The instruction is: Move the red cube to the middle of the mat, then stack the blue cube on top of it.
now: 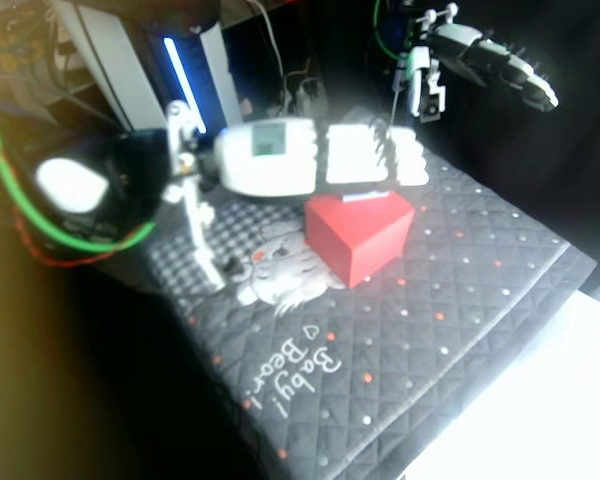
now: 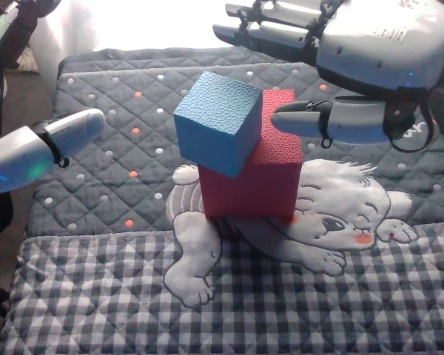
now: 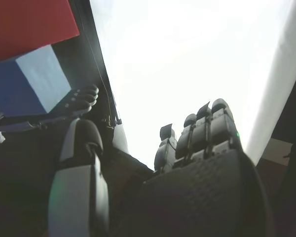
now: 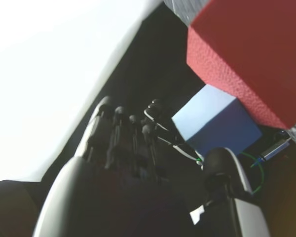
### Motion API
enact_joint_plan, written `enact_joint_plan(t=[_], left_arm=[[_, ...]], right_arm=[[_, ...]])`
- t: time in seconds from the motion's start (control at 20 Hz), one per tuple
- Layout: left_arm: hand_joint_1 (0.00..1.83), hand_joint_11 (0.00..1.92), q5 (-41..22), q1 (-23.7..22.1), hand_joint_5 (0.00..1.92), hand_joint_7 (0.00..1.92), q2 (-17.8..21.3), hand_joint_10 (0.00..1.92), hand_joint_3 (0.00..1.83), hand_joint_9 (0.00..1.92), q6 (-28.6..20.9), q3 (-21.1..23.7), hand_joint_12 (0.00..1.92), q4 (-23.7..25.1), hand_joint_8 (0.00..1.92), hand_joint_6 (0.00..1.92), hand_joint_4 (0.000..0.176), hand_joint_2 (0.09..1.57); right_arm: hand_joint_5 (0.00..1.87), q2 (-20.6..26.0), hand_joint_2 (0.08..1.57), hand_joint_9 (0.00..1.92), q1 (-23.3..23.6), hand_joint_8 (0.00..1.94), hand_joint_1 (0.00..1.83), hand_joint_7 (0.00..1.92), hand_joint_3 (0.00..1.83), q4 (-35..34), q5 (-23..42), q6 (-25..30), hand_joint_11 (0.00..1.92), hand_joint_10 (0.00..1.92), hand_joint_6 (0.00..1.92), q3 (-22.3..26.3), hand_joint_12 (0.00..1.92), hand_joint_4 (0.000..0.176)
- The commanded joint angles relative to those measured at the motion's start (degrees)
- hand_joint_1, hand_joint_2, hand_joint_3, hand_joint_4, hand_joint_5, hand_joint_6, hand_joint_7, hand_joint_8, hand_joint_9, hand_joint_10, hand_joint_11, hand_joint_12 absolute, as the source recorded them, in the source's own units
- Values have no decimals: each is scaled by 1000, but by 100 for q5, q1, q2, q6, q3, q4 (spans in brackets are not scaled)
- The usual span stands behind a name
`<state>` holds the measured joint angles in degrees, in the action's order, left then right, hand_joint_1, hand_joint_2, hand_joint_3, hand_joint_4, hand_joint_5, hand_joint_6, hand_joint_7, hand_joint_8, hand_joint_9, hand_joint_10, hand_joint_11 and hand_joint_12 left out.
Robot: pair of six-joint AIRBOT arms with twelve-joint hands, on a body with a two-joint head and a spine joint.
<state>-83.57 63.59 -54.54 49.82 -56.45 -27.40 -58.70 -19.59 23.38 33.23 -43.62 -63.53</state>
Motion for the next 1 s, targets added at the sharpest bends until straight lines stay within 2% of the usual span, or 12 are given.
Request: enact_joint_plan(t=[0.0, 0.15, 0.25, 0.35, 0.5, 0.55, 0.65, 0.7, 0.75, 0.8, 0.85, 0.95], left_arm=[[676, 0, -758, -27, 0, 0, 6, 0, 6, 0, -26, -7, 0, 69, 0, 0, 176, 1088], [716, 0, -764, -15, 0, 0, 0, 0, 6, 0, -28, -4, 0, 51, 0, 0, 176, 1094], [726, 0, -779, 4, 0, 0, 3, 0, 5, 0, -30, 0, 0, 51, 0, 0, 176, 1098], [715, 0, -821, 7, 0, 0, 6, 0, 7, 0, -30, 16, 0, 90, 0, 0, 176, 1105], [675, 0, -923, 78, 0, 0, 42, 0, 4, 0, -34, 50, 0, 98, 0, 0, 158, 1107], [676, 0, -1007, 151, 0, 0, 69, 0, 3, 0, -41, 84, 0, 73, 0, 0, 152, 1106], [694, 0, -1122, 242, 0, 0, 88, 0, 3, 0, -48, 122, 0, 46, 0, 0, 153, 1108], [724, 0, -1195, 290, 0, 0, 94, 0, 6, 0, -71, 136, 0, 8, 0, 0, 169, 1117], [724, 0, -1203, 294, 0, 0, 94, 0, 6, 0, -73, 137, 0, -1, 0, 0, 169, 1117], [741, 0, -1206, 294, 0, 0, 94, 0, 2, 0, -75, 137, 0, -10, 0, 0, 167, 1110], [743, 0, -1214, 294, 0, 0, 94, 0, 0, 0, -84, 137, 0, -13, 0, 0, 157, 1105], [754, 0, -1247, 320, 0, 0, 94, 0, 1, 0, -88, 137, 0, -13, 0, 0, 159, 1108]], right_arm=[[31, 63, 1372, 15, 46, 0, 301, 0, 0, -135, 614, 2, 0, 7, 17, 36, 885, 0], [7, 140, 1378, 15, 46, 0, 365, 0, 0, -132, 612, 2, 0, 13, 1, 70, 1202, 0], [0, 253, 1365, 0, 46, 0, 385, 0, 0, -124, 615, 2, 0, 0, 0, 137, 906, 0], [0, 572, 1353, 0, 46, 0, 418, 0, 0, -71, 619, -2, 0, 0, 0, 318, 343, 0], [0, 1140, 1318, 0, -82, 0, 445, 0, 0, -125, 617, -146, 0, 0, 0, 598, 559, 0], [0, 1375, 1315, 0, -246, 0, 401, 0, 0, -417, 635, -419, 0, 0, 0, 738, 302, 0], [0, 1652, 1328, 0, -592, 0, 410, 0, 2, -1015, 816, -954, 0, 0, 0, 921, 139, 3], [0, 1842, 1341, 0, -939, 0, 371, 0, 0, -1466, 1122, -1190, 0, 0, 0, 1045, 460, 12], [0, 1889, 1341, 0, -1075, 0, 371, 0, 0, -1579, 1228, -1190, 0, 0, 0, 1071, 460, 12], [0, 1935, 1317, 0, -1337, 0, 371, 0, 0, -1867, 1448, -1204, 0, 0, 0, 1099, 312, 32], [0, 1940, 1290, 0, -1697, 0, 368, 0, 0, -2384, 1842, -1589, 0, 0, 0, 1170, 132, 33], [0, 1956, 1274, 0, -2202, 0, 407, 0, 0, -2908, 2411, -1966, 0, 0, 0, 1303, 4, 63]])
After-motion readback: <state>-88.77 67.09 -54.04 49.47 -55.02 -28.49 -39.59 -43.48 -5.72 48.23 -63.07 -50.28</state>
